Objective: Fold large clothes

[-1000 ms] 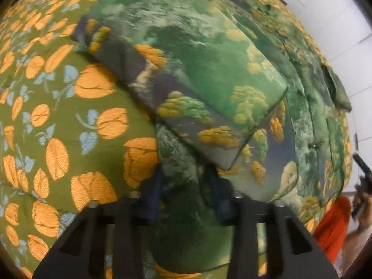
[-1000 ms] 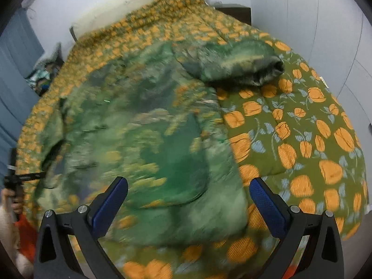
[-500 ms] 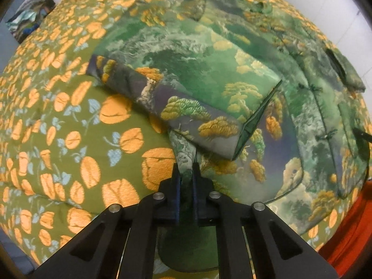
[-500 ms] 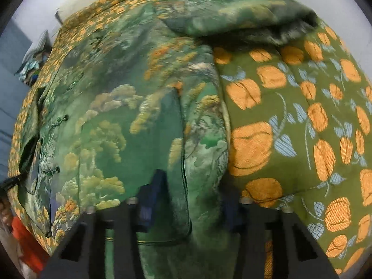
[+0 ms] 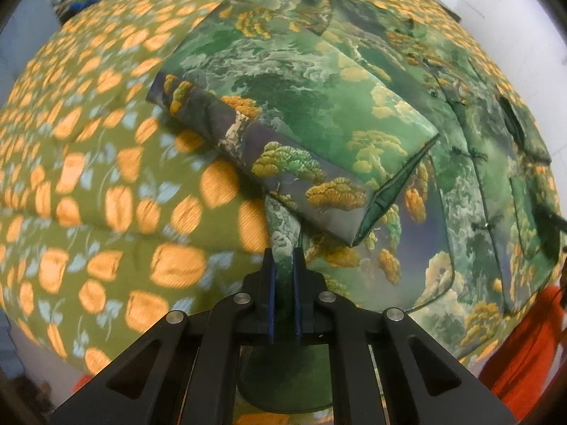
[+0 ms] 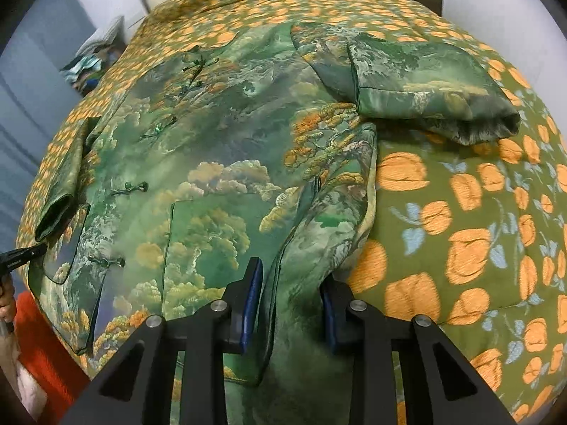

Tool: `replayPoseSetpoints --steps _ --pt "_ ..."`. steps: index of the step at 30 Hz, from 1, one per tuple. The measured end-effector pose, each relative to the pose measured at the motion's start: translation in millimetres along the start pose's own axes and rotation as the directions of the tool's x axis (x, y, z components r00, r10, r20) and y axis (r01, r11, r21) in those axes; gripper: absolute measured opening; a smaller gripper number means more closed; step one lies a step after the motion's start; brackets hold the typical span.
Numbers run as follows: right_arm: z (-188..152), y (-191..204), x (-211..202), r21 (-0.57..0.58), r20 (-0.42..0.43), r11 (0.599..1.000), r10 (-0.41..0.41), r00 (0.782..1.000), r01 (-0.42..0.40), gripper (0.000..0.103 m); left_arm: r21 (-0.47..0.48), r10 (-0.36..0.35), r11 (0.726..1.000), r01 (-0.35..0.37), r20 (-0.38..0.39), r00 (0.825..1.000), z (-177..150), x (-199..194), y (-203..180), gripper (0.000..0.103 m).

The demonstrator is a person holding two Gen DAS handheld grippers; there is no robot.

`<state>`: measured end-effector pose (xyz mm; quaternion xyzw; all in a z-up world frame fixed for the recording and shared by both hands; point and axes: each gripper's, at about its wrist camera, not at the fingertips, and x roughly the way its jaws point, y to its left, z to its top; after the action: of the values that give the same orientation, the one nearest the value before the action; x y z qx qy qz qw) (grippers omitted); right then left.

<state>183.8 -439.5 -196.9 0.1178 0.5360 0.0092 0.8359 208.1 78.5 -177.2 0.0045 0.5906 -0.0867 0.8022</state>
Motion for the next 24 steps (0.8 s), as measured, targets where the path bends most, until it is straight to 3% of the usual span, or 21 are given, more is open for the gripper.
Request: replayPoseSetpoints --steps 5,13,18,21,23,24 --pt "-11 -14 -7 -0.010 -0.033 1.000 0.006 0.999 -0.006 0.023 0.024 0.017 1.000 -0.017 -0.015 1.000 -4 -6 -5 0.006" --pt "-30 -25 -9 0.020 -0.079 1.000 0.013 0.997 -0.011 0.022 0.018 0.035 0.999 -0.033 -0.072 0.997 -21 10 -2 0.006" --pt "-29 -22 1 0.020 -0.086 1.000 -0.006 0.996 0.008 0.022 0.047 0.072 0.997 -0.069 -0.066 0.995 -19 16 -10 0.007" --pt "-32 -23 -3 0.019 -0.066 1.000 -0.020 0.998 0.022 0.026 0.088 0.112 0.990 -0.109 -0.026 0.993 -22 10 -22 0.015" --pt "-30 -22 -7 0.016 -0.049 0.999 -0.037 0.998 0.038 0.040 0.087 0.133 0.987 -0.133 0.012 0.991 -23 -1 -24 0.029" --pt "-30 -24 -10 0.027 -0.043 0.999 -0.026 0.999 0.027 0.046 0.081 0.133 0.988 -0.134 0.023 0.991 -24 -6 -22 0.043"
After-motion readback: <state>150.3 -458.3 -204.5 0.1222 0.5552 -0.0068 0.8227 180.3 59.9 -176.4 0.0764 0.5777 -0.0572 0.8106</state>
